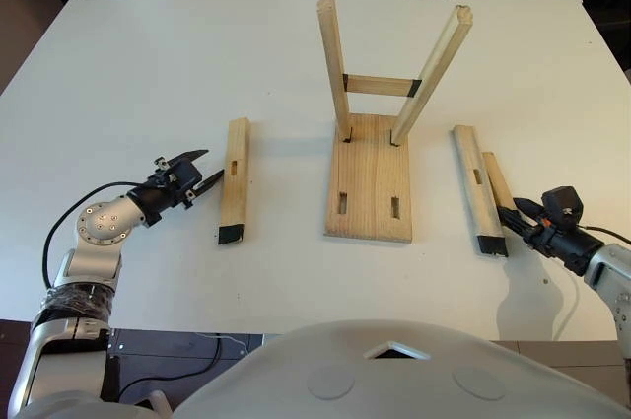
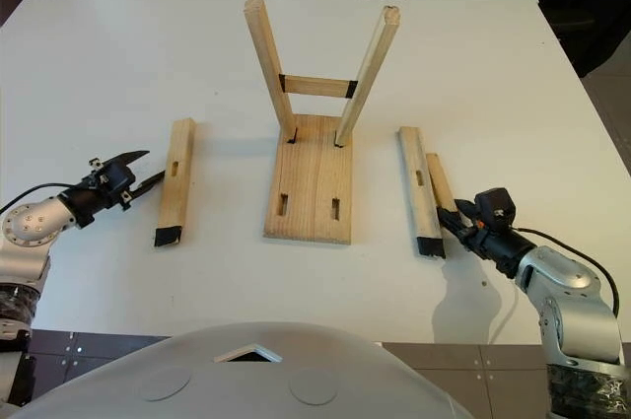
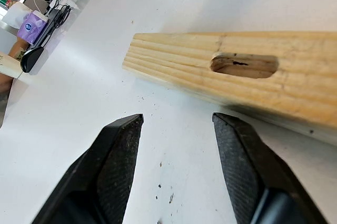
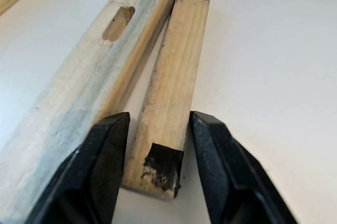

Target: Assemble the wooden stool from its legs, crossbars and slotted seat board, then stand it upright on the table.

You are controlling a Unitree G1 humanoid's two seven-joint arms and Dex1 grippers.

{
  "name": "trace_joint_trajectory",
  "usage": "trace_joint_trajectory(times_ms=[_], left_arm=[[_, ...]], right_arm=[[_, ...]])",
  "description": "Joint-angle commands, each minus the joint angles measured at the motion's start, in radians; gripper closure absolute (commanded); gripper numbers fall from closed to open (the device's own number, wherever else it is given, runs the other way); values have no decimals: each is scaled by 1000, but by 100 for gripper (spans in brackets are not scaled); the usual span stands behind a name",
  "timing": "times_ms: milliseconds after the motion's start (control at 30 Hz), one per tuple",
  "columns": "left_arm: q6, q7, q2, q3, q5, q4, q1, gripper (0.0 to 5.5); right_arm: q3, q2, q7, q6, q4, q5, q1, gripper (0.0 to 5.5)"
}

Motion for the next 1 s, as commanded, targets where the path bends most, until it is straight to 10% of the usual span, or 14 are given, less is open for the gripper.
trace_joint_trajectory(times_ms=[33, 667, 1000], left_arm=[[23, -9, -14, -31, 16, -6, 23, 303], [242, -53, -102, -33, -169, -276, 49, 303], [818, -151, -55, -47, -724, -923, -144, 303]], right_arm=[[23, -13, 3, -11, 31, -31, 15, 339], [-197, -13, 7, 85, -2, 233, -165, 420], [-130, -77, 146, 257, -392, 783, -321, 420]])
